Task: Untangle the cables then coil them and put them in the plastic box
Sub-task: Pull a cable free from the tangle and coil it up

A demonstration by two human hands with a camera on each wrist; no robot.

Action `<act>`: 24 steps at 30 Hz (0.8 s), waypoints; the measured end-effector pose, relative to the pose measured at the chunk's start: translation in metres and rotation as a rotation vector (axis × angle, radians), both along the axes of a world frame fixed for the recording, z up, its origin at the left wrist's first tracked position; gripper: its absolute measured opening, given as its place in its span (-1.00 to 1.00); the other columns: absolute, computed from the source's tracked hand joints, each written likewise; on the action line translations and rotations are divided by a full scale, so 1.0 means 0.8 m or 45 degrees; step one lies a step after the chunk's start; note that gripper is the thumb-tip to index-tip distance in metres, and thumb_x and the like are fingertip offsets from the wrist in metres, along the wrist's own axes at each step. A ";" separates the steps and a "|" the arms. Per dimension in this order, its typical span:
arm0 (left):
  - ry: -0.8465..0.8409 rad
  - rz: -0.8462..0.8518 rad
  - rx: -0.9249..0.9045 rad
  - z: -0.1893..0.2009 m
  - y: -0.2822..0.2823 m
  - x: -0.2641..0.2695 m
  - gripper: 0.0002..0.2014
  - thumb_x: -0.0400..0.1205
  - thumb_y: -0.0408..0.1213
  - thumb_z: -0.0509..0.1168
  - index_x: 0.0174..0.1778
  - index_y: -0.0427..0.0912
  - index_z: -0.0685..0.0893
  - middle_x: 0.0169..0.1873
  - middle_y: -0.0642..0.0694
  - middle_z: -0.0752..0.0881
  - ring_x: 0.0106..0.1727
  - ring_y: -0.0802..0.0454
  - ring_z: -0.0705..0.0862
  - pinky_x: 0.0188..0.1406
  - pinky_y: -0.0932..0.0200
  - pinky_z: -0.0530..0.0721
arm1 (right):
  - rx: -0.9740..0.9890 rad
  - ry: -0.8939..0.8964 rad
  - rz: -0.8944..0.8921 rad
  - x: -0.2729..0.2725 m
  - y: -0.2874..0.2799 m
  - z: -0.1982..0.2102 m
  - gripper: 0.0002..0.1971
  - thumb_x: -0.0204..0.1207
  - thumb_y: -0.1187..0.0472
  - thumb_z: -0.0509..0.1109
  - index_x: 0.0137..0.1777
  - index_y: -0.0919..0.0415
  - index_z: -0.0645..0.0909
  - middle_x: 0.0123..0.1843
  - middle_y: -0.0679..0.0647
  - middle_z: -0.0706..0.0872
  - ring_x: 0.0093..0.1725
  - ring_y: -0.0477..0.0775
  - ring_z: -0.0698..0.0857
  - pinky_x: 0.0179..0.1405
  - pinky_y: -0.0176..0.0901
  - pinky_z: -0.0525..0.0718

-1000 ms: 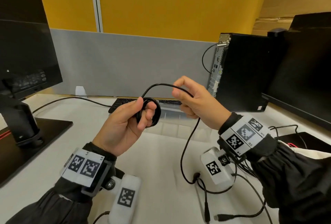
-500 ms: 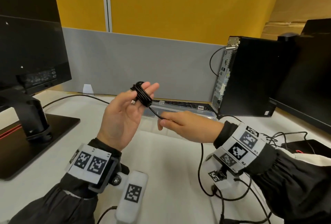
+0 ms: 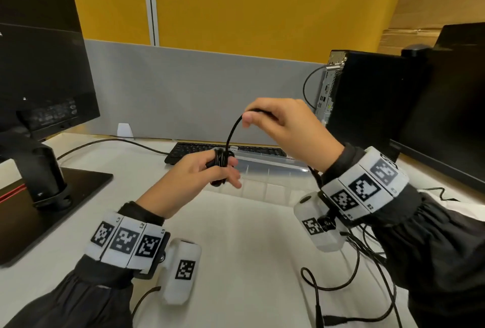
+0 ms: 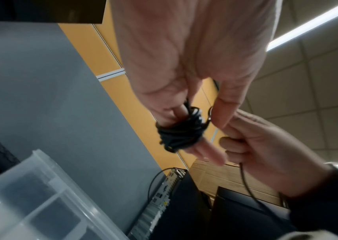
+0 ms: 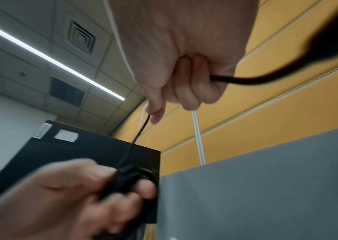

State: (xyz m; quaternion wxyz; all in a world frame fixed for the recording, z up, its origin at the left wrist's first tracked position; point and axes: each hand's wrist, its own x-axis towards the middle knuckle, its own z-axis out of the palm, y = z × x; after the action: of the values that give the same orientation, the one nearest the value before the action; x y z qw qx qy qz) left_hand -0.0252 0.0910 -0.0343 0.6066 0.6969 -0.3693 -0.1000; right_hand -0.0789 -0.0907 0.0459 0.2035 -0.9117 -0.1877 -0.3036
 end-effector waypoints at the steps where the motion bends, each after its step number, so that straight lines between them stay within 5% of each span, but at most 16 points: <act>1: 0.026 -0.069 0.010 0.000 -0.002 -0.004 -0.54 0.33 0.00 0.32 -0.07 -0.33 0.73 -0.21 -0.06 0.79 -0.03 0.10 0.70 -0.08 0.22 0.54 | 0.054 -0.019 -0.019 0.005 -0.004 -0.001 -0.82 0.63 0.10 0.29 -0.12 0.09 0.70 -0.46 -0.14 0.56 -0.48 -0.16 0.47 -0.45 -0.40 0.33; 5: 0.115 -0.283 -0.052 0.000 -0.008 -0.019 -0.67 0.59 -0.17 0.11 -0.02 -0.36 0.66 -0.42 -0.10 0.74 -0.22 0.07 0.68 -0.20 0.30 0.57 | 0.116 0.118 -0.098 0.028 -0.026 -0.025 -0.81 0.64 0.07 0.26 -0.10 0.04 0.69 -0.37 -0.11 0.63 -0.43 -0.16 0.47 -0.37 -0.40 0.40; 8: 0.238 -0.263 -0.400 0.010 -0.007 -0.023 -0.76 0.58 -0.23 0.25 -0.20 -0.33 0.73 -0.55 -0.10 0.68 -0.34 0.07 0.67 -0.21 0.31 0.62 | -0.023 0.453 -0.100 0.032 -0.038 -0.047 -0.71 0.70 0.04 0.12 0.07 0.05 0.69 -0.28 -0.12 0.65 -0.29 -0.12 0.58 -0.19 -0.29 0.52; 11: 0.495 -0.157 -0.884 0.018 -0.008 -0.016 -0.72 0.43 -0.18 0.29 -0.27 -0.31 0.81 -0.45 -0.09 0.74 -0.37 0.13 0.71 -0.21 0.34 0.68 | -0.230 0.816 0.066 0.019 -0.029 -0.065 -0.69 0.72 0.09 0.07 0.22 0.09 0.63 -0.23 -0.37 0.49 -0.30 -0.54 0.51 -0.23 -0.62 0.42; 13: 0.481 0.002 -0.967 0.017 -0.008 -0.009 -0.70 0.63 -0.28 0.12 -0.08 -0.34 0.73 -0.30 -0.06 0.80 -0.20 0.13 0.76 -0.07 0.32 0.69 | -0.312 0.868 0.140 0.008 -0.018 -0.076 -0.69 0.71 0.06 0.06 0.18 0.07 0.63 -0.16 -0.33 0.55 -0.26 -0.49 0.51 -0.20 -0.58 0.41; 16: 0.371 0.138 -0.802 0.012 -0.009 -0.002 -0.74 0.72 -0.32 0.02 0.11 -0.32 0.59 -0.10 -0.09 0.82 0.12 0.05 0.74 0.20 0.19 0.60 | -0.396 0.717 0.222 -0.012 -0.002 -0.081 -0.67 0.70 0.00 0.07 0.07 0.08 0.64 -0.15 -0.16 0.65 -0.28 -0.29 0.53 -0.08 -0.29 0.49; 19: 0.145 0.152 -0.374 0.006 -0.012 -0.001 -0.72 0.59 -0.47 0.16 0.16 -0.18 0.63 0.05 0.07 0.78 0.27 0.16 0.65 0.11 0.35 0.58 | -0.574 0.573 0.148 -0.029 0.012 -0.070 -0.66 0.68 -0.08 0.06 -0.01 0.03 0.63 -0.26 -0.19 0.60 -0.29 -0.20 0.54 -0.13 -0.13 0.56; 21: -0.002 0.073 -0.148 -0.001 -0.011 -0.002 -0.55 0.35 -0.50 0.22 0.16 -0.17 0.66 0.03 0.14 0.77 0.14 0.34 0.66 -0.07 0.52 0.54 | -0.625 0.259 0.081 -0.034 0.019 -0.063 -0.66 0.66 -0.11 0.10 -0.08 0.03 0.64 -0.25 -0.10 0.66 -0.28 -0.05 0.60 -0.28 -0.06 0.58; 24: 0.020 -0.136 0.042 -0.006 -0.007 -0.009 -0.58 0.30 -0.43 0.21 0.10 -0.29 0.65 -0.14 0.01 0.79 -0.07 0.26 0.71 -0.14 0.48 0.55 | -0.302 -0.128 0.052 -0.032 0.014 -0.040 -0.69 0.52 -0.08 0.27 -0.20 0.14 0.65 -0.43 -0.16 0.61 -0.47 -0.13 0.51 -0.49 -0.16 0.56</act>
State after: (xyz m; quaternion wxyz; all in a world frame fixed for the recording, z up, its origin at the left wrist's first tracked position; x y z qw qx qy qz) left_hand -0.0320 0.0854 -0.0393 0.5917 0.6853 -0.3993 -0.1438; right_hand -0.1045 -0.0795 0.0142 0.0909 -0.9090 -0.2507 -0.3203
